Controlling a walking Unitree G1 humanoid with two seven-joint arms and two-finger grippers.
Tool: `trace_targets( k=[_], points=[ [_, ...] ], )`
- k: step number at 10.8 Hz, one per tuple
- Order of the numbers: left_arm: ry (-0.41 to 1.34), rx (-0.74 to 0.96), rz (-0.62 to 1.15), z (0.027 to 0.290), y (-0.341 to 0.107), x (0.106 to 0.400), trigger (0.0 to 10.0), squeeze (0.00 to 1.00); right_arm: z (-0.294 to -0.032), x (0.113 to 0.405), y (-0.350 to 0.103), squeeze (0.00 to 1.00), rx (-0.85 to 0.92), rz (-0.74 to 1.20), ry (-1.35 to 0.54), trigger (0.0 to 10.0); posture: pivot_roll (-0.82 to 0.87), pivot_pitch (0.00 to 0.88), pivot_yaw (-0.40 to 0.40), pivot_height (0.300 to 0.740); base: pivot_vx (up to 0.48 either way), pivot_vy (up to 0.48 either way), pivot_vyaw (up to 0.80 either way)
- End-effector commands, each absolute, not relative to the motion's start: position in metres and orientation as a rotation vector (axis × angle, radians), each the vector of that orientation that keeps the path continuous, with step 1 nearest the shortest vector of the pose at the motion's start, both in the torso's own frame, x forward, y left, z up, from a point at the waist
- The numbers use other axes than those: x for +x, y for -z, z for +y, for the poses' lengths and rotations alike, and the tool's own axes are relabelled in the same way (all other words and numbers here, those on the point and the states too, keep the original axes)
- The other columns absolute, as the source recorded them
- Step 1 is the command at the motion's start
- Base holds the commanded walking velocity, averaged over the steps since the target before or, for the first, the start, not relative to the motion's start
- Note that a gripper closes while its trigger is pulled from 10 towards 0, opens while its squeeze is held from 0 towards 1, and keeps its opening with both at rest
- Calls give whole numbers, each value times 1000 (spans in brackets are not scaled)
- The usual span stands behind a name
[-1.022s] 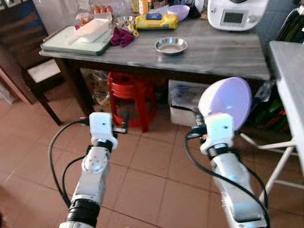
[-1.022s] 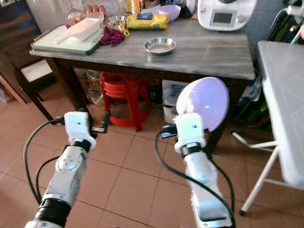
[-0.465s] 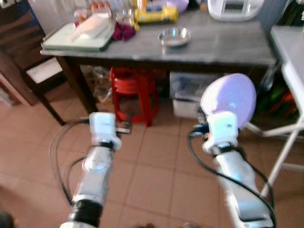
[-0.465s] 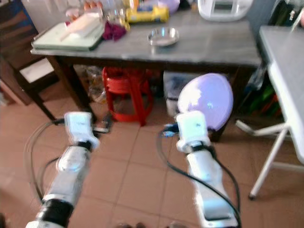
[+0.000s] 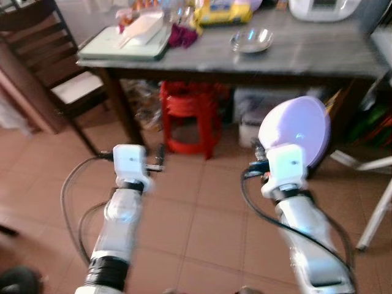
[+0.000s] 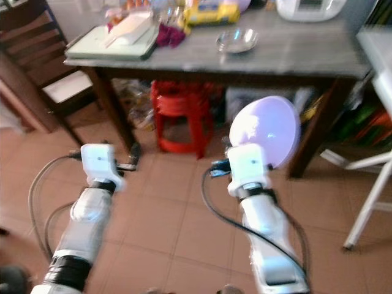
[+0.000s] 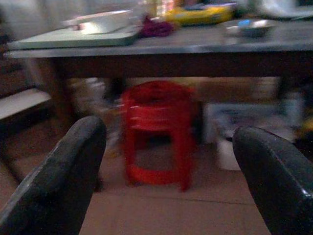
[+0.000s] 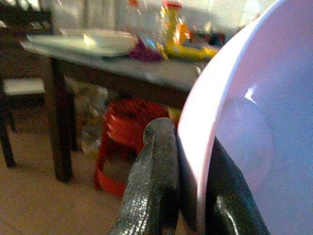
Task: Setting the table
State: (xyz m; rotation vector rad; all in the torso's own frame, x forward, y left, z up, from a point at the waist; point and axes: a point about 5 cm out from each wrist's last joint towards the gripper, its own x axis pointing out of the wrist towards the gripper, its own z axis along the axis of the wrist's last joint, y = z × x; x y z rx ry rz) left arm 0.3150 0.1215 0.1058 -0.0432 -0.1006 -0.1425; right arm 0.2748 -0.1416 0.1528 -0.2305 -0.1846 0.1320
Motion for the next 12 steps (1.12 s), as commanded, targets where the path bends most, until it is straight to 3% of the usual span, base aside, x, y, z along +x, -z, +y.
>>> trace_targets(
  k=[1,7,12],
  points=[
    [142,-23,-120,127,-109,316,10000,0,-136,275,-159,0,-222,-212,-147,10000,-166,106,83,740,0,0,0],
    [217,-60,-135,121,-114,315,10000,0,-140,278,-160,0,-238,-213,-139,10000,-164,82,76,740,0,0,0],
    [254,-85,-133,114,-114,315,10000,0,-142,278,-161,0,-240,-215,-131,10000,-178,80,78,740,322,0,0]
  ],
)
